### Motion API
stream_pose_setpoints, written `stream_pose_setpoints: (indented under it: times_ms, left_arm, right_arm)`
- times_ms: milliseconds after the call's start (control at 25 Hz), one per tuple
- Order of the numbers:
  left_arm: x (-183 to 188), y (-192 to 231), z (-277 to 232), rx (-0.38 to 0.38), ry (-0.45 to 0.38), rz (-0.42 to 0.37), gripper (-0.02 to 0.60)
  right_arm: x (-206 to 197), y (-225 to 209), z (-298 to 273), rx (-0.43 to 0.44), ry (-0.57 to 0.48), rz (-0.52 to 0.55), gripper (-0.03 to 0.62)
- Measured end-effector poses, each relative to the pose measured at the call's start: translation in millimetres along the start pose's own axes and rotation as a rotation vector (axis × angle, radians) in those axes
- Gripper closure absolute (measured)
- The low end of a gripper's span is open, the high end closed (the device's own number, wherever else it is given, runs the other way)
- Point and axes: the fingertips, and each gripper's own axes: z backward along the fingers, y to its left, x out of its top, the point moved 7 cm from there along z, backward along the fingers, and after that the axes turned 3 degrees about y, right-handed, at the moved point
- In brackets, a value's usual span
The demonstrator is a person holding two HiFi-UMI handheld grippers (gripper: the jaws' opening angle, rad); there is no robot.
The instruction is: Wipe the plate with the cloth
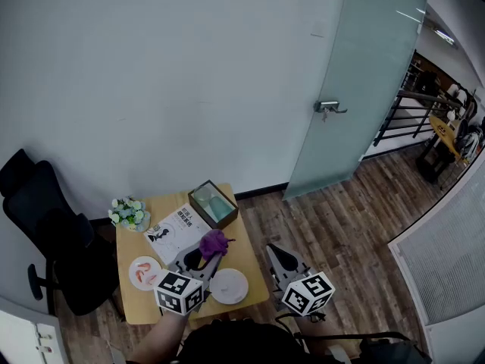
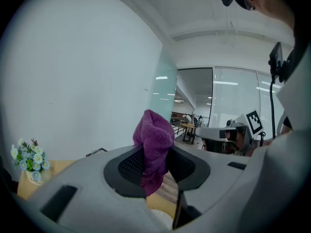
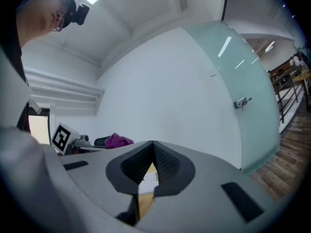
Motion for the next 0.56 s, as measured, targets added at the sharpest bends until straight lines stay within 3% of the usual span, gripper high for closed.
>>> stream_pose_setpoints:
  times_ms: [560]
  left_arm:
    - [-6.0,-3.1,6.7,0.001,0.013,0.026,0.454]
  right_arm:
    - [-4.2,6.1,1.0,0.025,0.027,-0.008,0.595]
